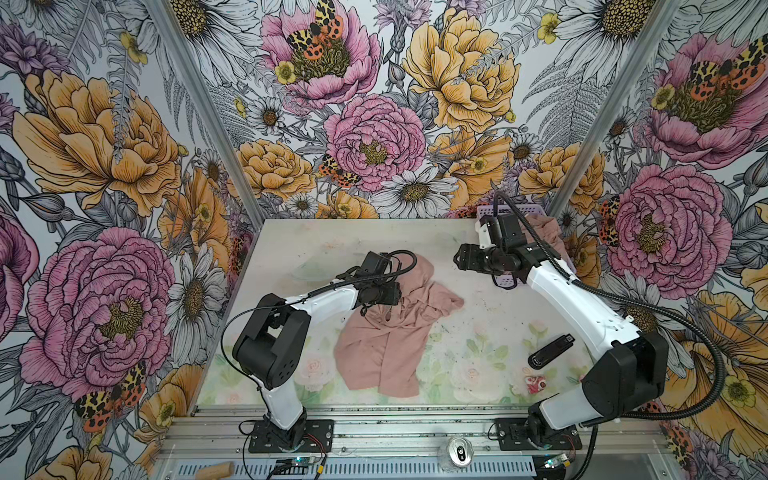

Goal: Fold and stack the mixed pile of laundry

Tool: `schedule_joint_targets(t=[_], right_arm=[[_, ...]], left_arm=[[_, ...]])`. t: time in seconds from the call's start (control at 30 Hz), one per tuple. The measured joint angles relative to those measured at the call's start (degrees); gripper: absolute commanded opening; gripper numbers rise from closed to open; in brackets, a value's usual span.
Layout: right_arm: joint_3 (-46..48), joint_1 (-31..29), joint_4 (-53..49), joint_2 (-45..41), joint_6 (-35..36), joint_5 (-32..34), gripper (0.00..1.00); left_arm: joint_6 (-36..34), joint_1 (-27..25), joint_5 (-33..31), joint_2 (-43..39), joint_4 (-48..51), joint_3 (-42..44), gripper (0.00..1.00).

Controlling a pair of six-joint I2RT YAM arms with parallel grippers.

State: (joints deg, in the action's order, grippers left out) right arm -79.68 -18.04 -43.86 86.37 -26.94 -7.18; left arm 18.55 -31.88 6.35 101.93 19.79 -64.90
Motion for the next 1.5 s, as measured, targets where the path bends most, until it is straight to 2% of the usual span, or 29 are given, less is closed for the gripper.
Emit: schedule_joint_targets(t=[0.17, 0.37, 0.47, 0.6, 0.83, 0.97, 1.23, 1.3, 1.37, 1.5], right_arm=[[1.5, 0.0, 0.4, 0.0, 0.0, -0.5, 0.77], [2.4, 0.0, 1.7, 0.0, -0.4, -1.9, 0.77], [2.9, 0.0, 2.5, 0.0, -0.5, -2.4, 0.77], [3.9, 0.0, 3.1, 0.0, -0.5, -3.2, 0.77], [5.1, -1.5, 6.4, 0.8, 0.2, -5.8, 0.77], [5.2, -4.9, 11.0, 6.0, 1.7, -7.1, 0.79], [4.9, -11.5, 18.7, 20.0, 4.6, -9.6, 0.80], [4.8, -12.9, 20.1, 21.0, 5.3, -9.6, 0.77], [4.8, -14.1, 21.6, 21.2, 6.2, -9.2, 0.66], [4.3, -15.0, 23.9, 21.2, 7.3, -7.1, 0.23]], left_arm=[[-0.5, 0.0, -1.7, 3.2, 1.4, -1.4, 0.33], [-0.2, 0.1, -3.9, 5.1, 2.0, -1.9, 0.01], [-0.3, 0.2, -4.9, 3.9, 2.6, -1.9, 0.00], [-0.7, 1.0, -5.7, -1.5, 4.0, -2.5, 0.00], [-4.0, 3.3, -5.9, -9.2, 6.4, -11.9, 0.00], [-5.7, 4.1, -5.4, -10.0, 7.0, -15.0, 0.00], [-6.1, 4.1, -4.0, -10.1, 9.6, -14.9, 0.00], [-6.1, 4.2, -3.8, -10.5, 10.2, -14.9, 0.00], [-6.1, 4.5, -3.5, -11.2, 10.5, -14.5, 0.00], [-6.1, 4.9, -3.3, -12.9, 11.4, -13.8, 0.00]])
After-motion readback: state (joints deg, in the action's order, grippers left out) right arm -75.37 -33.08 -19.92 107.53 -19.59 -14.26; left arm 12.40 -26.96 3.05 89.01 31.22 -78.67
